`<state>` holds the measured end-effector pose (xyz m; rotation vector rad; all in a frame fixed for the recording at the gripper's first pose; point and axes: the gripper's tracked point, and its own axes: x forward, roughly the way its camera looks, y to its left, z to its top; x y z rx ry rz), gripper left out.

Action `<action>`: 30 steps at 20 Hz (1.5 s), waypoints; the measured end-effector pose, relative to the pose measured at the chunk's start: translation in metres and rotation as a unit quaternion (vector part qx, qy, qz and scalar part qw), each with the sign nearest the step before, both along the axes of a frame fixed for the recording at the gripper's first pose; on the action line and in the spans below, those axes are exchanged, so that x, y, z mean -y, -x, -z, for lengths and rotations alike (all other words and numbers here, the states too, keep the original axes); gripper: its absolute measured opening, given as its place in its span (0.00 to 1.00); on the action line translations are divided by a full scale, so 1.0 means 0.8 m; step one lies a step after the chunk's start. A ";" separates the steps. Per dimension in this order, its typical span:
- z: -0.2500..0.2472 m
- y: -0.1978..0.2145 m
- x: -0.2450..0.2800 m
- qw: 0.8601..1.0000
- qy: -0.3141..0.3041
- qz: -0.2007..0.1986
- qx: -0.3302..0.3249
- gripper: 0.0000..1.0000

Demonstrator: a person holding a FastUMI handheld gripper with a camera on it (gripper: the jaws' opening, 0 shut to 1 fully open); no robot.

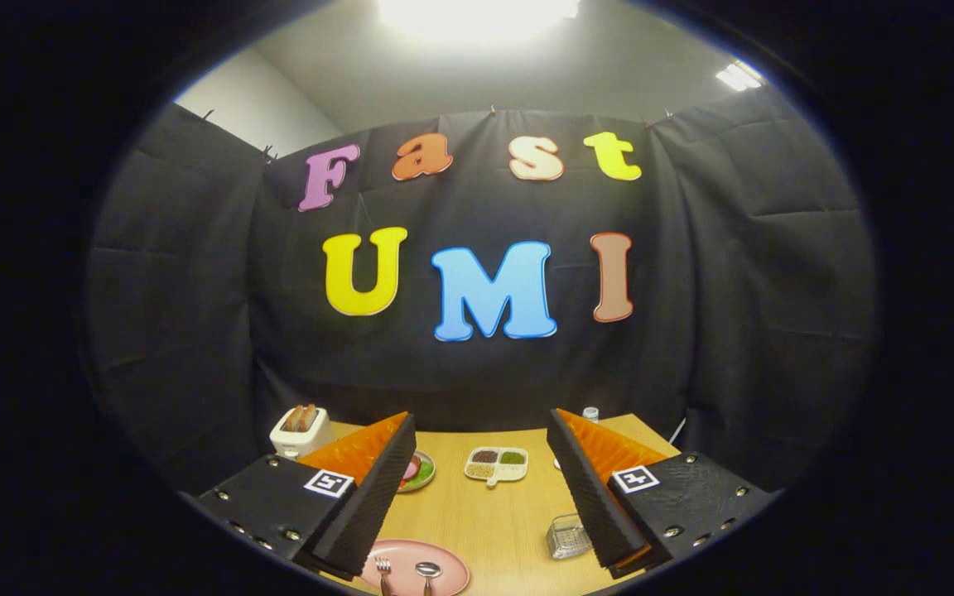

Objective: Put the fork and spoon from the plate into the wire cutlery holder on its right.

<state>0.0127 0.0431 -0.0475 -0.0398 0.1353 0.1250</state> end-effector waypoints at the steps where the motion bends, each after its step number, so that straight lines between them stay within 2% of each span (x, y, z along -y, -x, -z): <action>1: 0.016 -0.003 -0.005 1.000 0.006 -0.008 -0.018 0.94; 2: 0.036 -0.005 -0.011 0.999 0.012 -0.017 -0.042 0.93; 5: 0.113 -0.009 -0.033 0.991 0.034 -0.046 -0.117 0.77; 6: 0.136 -0.008 -0.037 0.988 0.041 -0.053 -0.140 0.77; 7: 0.163 -0.003 -0.044 0.984 0.047 -0.064 -0.161 0.66; 8: 0.186 -0.001 -0.050 0.979 0.053 -0.071 -0.183 0.61; 12: 0.278 0.020 -0.068 0.954 0.052 -0.094 -0.279 0.61; 18: 0.379 0.048 -0.079 0.911 0.050 -0.099 -0.397 0.61; 21: 0.406 0.063 -0.077 0.894 0.041 -0.090 -0.438 0.31; 30: 0.472 0.089 -0.069 0.855 0.056 -0.074 -0.510 0.31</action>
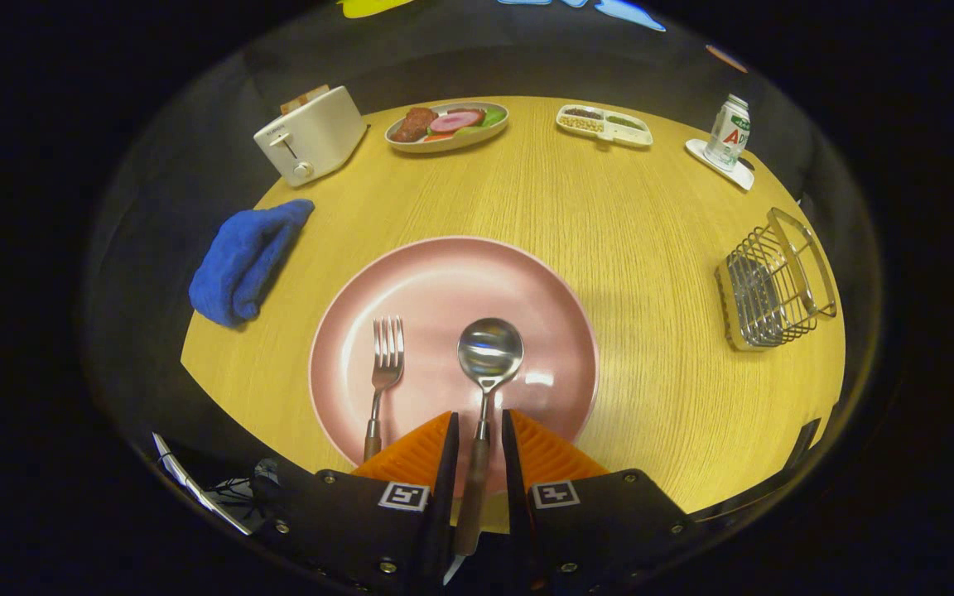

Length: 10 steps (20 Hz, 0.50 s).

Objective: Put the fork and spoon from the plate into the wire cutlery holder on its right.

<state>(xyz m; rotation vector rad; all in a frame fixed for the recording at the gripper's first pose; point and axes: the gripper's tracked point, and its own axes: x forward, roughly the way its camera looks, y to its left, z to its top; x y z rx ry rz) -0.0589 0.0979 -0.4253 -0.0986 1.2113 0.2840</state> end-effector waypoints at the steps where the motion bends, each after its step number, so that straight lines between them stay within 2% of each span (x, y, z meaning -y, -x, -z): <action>1: 0.004 0.003 0.001 1.000 0.000 0.001 -0.005 0.31; 6: 0.015 0.009 -0.003 1.000 -0.002 -0.006 -0.029 0.31; 8: 0.027 -0.002 -0.002 1.000 0.001 0.005 -0.025 0.07; 10: 0.011 0.002 0.000 1.000 -0.001 0.006 -0.022 0.07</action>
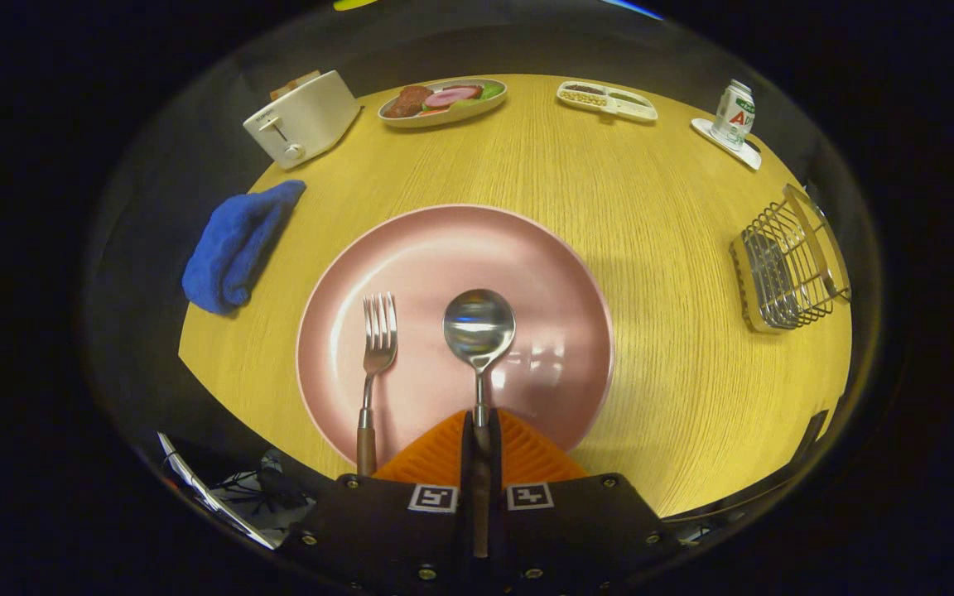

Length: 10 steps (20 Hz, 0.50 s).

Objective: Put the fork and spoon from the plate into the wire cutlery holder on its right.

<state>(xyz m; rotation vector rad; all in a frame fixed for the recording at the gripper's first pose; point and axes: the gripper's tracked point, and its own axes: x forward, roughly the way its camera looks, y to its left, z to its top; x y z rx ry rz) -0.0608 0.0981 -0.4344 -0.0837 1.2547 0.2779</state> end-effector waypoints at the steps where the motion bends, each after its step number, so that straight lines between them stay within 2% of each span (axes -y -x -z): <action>1: -0.002 -0.002 0.002 1.000 -0.002 0.003 0.004 0.07; 8: -0.024 -0.014 -0.009 0.998 -0.053 0.010 0.023 0.07; 9: -0.025 -0.014 -0.012 0.998 -0.063 0.016 0.022 0.01; 10: -0.023 -0.013 -0.010 0.997 -0.066 0.018 0.018 0.01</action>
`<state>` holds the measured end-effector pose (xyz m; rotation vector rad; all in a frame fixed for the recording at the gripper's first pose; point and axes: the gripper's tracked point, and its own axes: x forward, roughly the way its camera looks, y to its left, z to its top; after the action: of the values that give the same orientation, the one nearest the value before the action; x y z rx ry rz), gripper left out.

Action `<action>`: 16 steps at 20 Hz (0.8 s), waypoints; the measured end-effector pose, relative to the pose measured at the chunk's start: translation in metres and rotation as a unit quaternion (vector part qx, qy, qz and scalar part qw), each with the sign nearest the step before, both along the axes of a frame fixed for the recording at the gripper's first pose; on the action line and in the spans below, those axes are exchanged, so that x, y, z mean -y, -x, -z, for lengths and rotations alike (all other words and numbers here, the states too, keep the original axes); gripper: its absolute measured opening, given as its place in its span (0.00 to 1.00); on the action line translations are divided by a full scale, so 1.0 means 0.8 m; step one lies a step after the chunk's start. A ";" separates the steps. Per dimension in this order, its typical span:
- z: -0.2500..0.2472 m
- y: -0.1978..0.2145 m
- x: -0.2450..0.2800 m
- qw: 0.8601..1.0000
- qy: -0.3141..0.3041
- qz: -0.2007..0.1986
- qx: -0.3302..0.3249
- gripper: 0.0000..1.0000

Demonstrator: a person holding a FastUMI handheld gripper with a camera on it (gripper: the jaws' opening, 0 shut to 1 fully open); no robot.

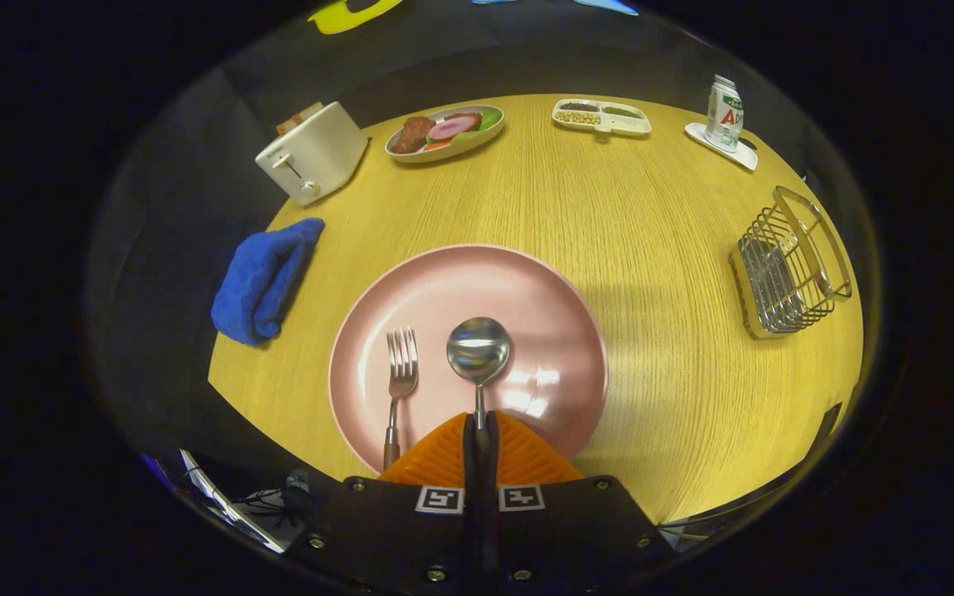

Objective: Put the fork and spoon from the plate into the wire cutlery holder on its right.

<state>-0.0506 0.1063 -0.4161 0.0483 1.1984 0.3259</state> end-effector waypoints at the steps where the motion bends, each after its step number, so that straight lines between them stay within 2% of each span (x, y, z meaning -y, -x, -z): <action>1: -0.002 0.002 0.001 1.000 -0.005 0.004 0.002 0.01; 10: -0.077 -0.046 0.039 0.995 -0.041 0.071 0.059 0.01; 16: -0.125 -0.088 0.123 0.986 -0.026 0.127 0.105 0.01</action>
<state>0.0194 0.0081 -0.3164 0.2049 0.9623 0.1337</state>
